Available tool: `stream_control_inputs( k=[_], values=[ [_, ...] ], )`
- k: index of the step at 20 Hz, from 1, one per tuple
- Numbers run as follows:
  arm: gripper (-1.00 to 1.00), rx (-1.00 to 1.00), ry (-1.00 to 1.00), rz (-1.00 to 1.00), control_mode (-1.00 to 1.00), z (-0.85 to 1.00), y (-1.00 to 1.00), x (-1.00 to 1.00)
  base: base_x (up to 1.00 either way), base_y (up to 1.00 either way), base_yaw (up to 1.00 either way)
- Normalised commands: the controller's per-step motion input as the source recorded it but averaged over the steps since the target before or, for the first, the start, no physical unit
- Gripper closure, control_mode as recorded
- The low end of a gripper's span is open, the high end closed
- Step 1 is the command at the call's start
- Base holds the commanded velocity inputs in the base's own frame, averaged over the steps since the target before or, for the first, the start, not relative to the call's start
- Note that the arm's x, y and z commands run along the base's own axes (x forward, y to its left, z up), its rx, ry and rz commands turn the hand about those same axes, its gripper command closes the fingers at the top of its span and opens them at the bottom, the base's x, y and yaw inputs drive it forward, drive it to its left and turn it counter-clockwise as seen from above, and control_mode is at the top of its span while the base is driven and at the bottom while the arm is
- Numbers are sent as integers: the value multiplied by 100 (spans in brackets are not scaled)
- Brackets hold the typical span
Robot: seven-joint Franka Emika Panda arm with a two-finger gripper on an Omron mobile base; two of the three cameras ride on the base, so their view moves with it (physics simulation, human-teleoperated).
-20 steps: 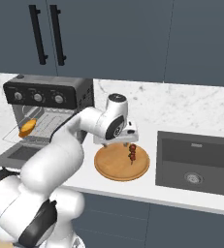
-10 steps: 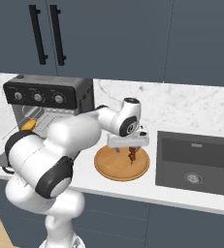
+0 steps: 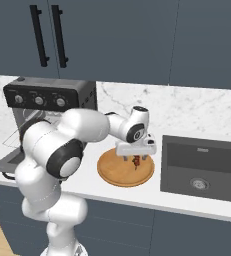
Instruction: Pick up the kebab skewer and baguette bread, and place them inside the toaster oven. Close the toaster oven door and start by setting the timer.
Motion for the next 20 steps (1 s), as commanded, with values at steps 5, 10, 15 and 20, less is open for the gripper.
stream_control_inputs(
  k=[5, 10, 15, 20],
  values=[
    [-100, 0, 0, 2, -100, -29, 0, 28, 0, 0, 0],
    [-100, 0, 0, 1, -100, -21, 0, 34, 0, 0, 0],
    [-100, 0, 1, 1, -100, -22, -1, 23, 0, 0, 0],
    [-100, 0, 2, 0, -100, -19, -3, 13, 0, 0, 0]
  ],
)
